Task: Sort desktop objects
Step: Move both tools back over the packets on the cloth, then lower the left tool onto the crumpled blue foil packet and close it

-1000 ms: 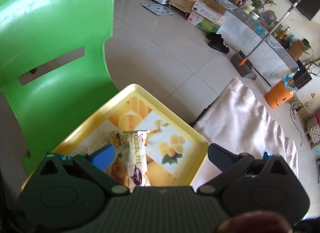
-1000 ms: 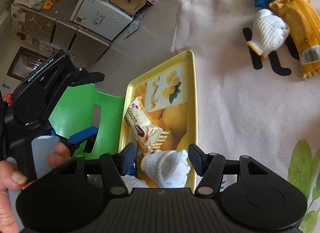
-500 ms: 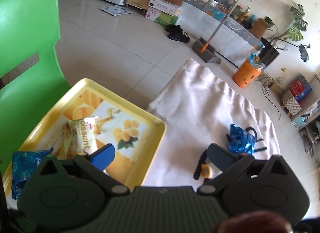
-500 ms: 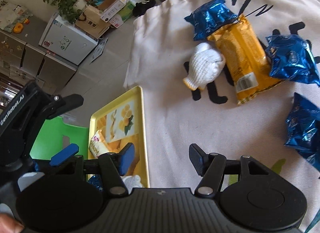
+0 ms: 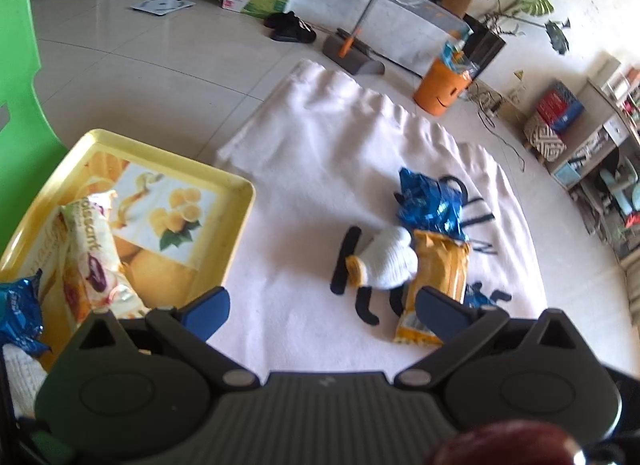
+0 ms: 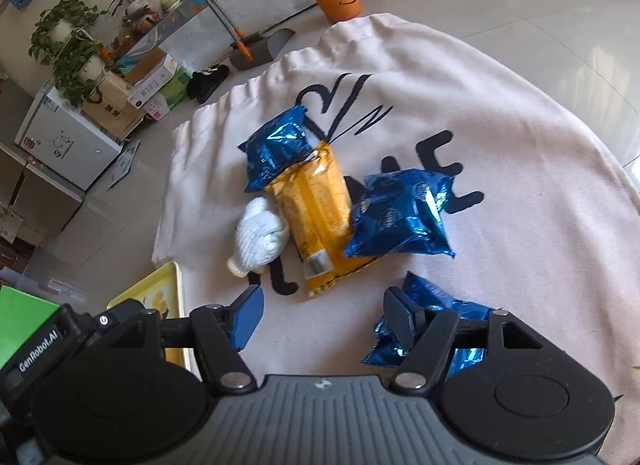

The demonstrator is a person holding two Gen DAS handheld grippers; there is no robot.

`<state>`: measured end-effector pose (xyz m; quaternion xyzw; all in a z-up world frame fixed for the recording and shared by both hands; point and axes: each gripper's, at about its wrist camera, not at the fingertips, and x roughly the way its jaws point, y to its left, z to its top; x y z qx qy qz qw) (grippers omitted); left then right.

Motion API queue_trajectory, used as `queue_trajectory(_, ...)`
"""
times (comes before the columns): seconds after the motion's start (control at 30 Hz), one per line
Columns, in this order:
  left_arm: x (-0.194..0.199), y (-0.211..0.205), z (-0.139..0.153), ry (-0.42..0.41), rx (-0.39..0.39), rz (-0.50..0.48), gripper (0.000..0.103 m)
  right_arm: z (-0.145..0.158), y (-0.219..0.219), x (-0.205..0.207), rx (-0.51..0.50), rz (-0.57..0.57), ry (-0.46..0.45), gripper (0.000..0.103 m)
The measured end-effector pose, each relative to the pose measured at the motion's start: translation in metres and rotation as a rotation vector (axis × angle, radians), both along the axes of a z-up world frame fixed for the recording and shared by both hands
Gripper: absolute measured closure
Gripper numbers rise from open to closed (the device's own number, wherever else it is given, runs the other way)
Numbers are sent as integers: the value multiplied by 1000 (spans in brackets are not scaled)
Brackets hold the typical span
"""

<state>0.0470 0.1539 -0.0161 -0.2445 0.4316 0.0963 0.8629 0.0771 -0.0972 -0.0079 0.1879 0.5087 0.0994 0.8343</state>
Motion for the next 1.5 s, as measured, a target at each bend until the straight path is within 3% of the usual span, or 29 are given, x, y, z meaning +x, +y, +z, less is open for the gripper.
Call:
queue_trajectory(0.2, -2, -40, -13, 38, 57, -125, 1, 11, -31, 4, 11, -64, -10, 35)
queue_trajectory(0.33, -5, -72, -22, 57, 52, -190, 1, 19, -52, 4, 12, -97, -32, 34)
queue_trajectory(0.47, -6, -105, -29, 78, 23, -218, 1, 24, -74, 6, 22, -128, -37, 34)
queue_trajectory(0.87, 20, -194, -45, 121, 109, -341, 1, 29, -138, 12, 110, -268, -45, 30)
queue_trajectory(1.1, 45, -203, -68, 191, 99, -319, 1, 26, -148, 17, 173, -284, -41, 30)
queue_trajectory(1.3, 52, -206, -91, 269, 139, -324, 1, 23, -151, 20, 202, -292, -31, 30)
queue_trajectory(1.5, 41, -184, -95, 260, 106, -261, 1, 21, -148, 20, 209, -282, -30, 30)
